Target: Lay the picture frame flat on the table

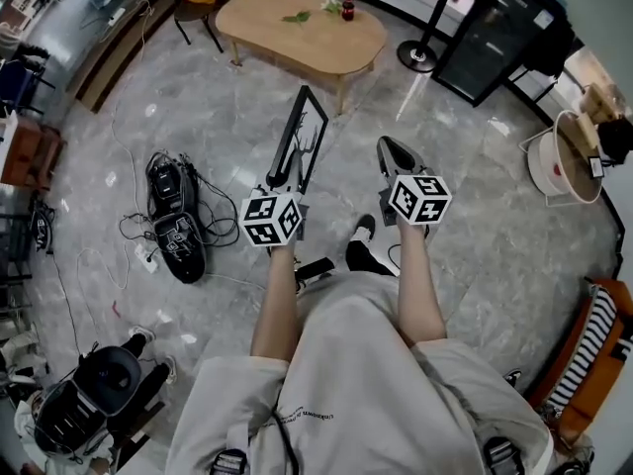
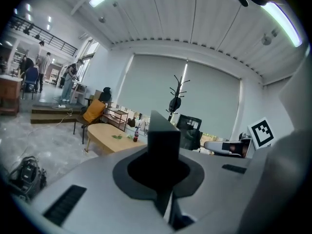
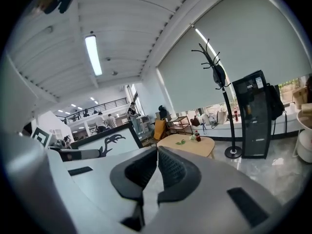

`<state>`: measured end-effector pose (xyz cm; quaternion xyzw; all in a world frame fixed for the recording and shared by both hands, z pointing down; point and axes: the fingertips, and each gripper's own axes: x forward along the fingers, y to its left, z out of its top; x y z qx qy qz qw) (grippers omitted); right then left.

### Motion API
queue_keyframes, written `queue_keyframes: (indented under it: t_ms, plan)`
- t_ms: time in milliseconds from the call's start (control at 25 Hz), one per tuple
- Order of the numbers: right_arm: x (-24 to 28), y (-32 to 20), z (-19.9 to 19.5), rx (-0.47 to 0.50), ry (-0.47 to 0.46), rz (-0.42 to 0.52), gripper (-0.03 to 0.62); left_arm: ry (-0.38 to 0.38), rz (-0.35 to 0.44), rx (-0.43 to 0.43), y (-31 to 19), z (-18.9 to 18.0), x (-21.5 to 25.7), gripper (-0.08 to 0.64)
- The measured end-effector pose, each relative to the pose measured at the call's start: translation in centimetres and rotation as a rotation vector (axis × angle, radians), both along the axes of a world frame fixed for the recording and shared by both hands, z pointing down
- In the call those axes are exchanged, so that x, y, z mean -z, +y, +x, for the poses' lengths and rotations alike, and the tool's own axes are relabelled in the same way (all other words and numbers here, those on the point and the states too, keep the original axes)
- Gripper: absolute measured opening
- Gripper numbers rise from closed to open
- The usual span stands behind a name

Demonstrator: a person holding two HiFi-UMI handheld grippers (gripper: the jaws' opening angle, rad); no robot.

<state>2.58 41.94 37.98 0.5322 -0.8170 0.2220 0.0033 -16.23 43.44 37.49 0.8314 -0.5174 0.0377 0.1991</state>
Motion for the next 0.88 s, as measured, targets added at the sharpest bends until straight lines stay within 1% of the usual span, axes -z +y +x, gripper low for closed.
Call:
queue_keyframes:
  t_ms: [120,240,320,400,520,680,760,880]
  plan:
    - [0.4,-3.3,2.0,0.0,0.017,0.007,0.035,0.016,-0.001,-0.02,-3.3,2.5,0.3,0.026]
    - [0.9,-6.6,4.3,0.003,0.012,0.015,0.035,-0.01,0.005,-0.04,-6.7,4.9,0.6,0.026]
    - [0.8,-8.6,5.8,0.009,-0.014,0.017,0.035,-0.028,0.017,-0.047,-8.8,6.3,0.9,0.026]
    - [0.7,-10.3,6.9,0.032,-0.038,0.022,0.035,-0.031,0.037,-0.039,-10.6,7.3,1.4,0.026]
    - [0.8,-12.5,9.0,0.062,-0.031,0.028,0.036,-0.022,0.047,-0.012,-12.9,8.7,1.8,0.026]
    - [1.2,-14.9,11.5,0.073,-0.021,0.032,0.035,-0.03,0.027,0.007,-15.2,10.1,1.1,0.026]
    - [0.9,-15.0,11.9,0.088,-0.011,0.02,0.035,-0.035,0.014,0.013,-15.5,10.2,0.7,0.026]
    - [0.4,-15.2,12.0,0.099,-0.011,0.007,0.035,-0.012,0.007,0.033,-16.1,9.9,0.4,0.026]
